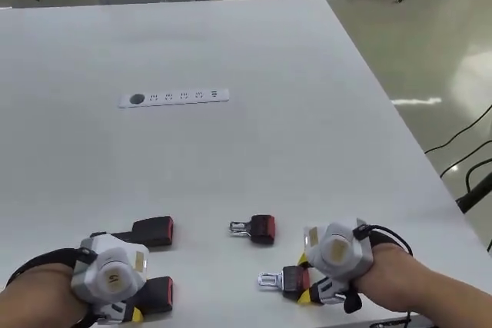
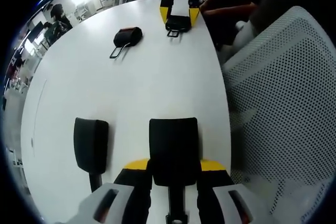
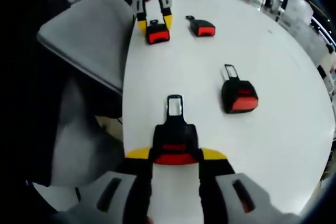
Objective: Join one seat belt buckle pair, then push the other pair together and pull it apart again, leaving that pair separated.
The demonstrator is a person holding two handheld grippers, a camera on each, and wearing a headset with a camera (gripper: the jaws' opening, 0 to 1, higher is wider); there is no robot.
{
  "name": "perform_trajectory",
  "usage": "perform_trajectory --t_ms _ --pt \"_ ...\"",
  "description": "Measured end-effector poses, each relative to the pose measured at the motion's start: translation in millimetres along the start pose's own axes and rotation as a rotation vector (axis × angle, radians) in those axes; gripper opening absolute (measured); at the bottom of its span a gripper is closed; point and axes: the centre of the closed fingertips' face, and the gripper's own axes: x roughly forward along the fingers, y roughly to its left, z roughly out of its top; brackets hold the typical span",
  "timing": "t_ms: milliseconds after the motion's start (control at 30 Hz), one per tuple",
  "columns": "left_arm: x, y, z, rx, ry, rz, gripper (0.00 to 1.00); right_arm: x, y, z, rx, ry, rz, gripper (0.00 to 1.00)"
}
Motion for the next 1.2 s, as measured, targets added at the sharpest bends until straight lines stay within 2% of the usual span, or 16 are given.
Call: perform_trajectory --t_ms 67,200,367,400,433,467,500,567,1000,1200 --pt "0.3 -0.4 0.3 0.005 0.007 0.000 0.34 1.1 -2.0 2.7 0.046 -0.016 -0.024 0.33" --pt "0.3 0.1 0.3 0.007 0.014 -0.002 0.34 5.3 4.1 10.8 0.038 -0.015 -0.026 0.33" --pt "0.7 1.0 0.1 0.009 0.014 -0.004 0.34 9.4 2.2 17.8 0.060 -0.008 -0.042 0.34" --pt "0.7 0.9 0.1 0.007 0.013 -0.005 0.34 10.9 2.2 19.7 0.056 -0.007 -0.045 0.34" --pt "0.8 0.7 0.1 0.007 0.012 -0.004 0.34 10.9 0.8 17.9 0.011 0.024 -0.054 0.34" --pt "0.8 0.6 0.1 0.008 0.012 -0.004 0.34 11.2 0.6 17.3 -0.079 0.065 -0.057 0.34" --pt "0.8 0.5 0.2 0.009 0.012 -0.005 0.34 12.8 4.1 20.1 -0.046 0.058 -0.045 0.34" --pt "0.9 0.6 0.2 0.011 0.012 -0.006 0.34 13.3 1.6 20.8 -0.029 0.070 -0.045 0.34" --pt "1.1 -0.4 0.7 0.020 0.009 -0.007 0.34 13.0 1.4 21.0 -0.021 0.046 -0.047 0.33" --pt "1.7 -0.7 1.7 0.036 0.015 -0.010 0.34 19.2 6.4 33.4 -0.053 0.021 -0.026 0.33"
